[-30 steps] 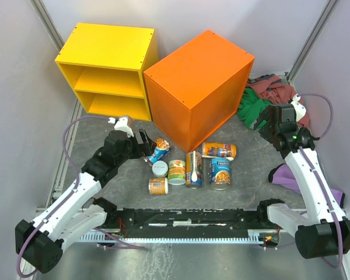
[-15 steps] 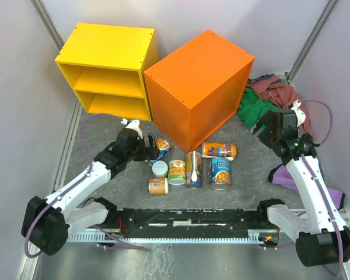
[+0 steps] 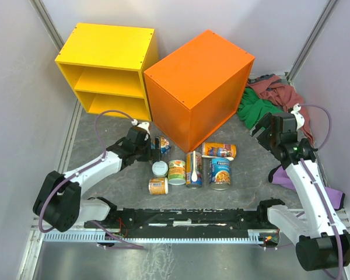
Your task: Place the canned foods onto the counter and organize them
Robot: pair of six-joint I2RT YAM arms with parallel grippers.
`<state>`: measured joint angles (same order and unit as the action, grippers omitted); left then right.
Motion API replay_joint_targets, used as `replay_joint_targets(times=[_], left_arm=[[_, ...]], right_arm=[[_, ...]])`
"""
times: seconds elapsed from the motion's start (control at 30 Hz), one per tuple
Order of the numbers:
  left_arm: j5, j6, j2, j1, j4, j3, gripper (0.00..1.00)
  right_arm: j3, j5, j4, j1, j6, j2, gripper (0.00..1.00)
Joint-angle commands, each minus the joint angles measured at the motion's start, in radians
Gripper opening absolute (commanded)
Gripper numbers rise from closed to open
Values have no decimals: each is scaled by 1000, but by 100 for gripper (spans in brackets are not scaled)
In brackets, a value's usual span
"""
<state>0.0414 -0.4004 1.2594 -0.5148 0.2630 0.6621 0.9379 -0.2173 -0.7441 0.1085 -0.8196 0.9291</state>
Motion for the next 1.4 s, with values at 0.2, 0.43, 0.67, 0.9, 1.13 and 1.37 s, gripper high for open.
replay_joint_targets(times=[0.2, 0.43, 0.67, 0.9, 1.13, 1.37], left_arm=[[-42, 58, 60, -5, -187, -1, 99], [-86, 70, 28, -6, -282, -45, 81], [-92, 53, -37, -5, -292, -77, 48], [-57, 24, -122, -5, -250, -71, 31], [108, -4, -242, -5, -128, -2, 95], [193, 130, -175, -4, -206, 0, 99]], right_arm=[[-13, 25, 87, -2, -16, -9, 95], [-1, 33, 100, -1, -10, 14, 94], [19, 47, 115, -1, 1, 23, 93], [34, 70, 127, 0, 3, 30, 91], [53, 89, 129, 0, 7, 27, 93], [45, 102, 142, 5, 1, 24, 94]])
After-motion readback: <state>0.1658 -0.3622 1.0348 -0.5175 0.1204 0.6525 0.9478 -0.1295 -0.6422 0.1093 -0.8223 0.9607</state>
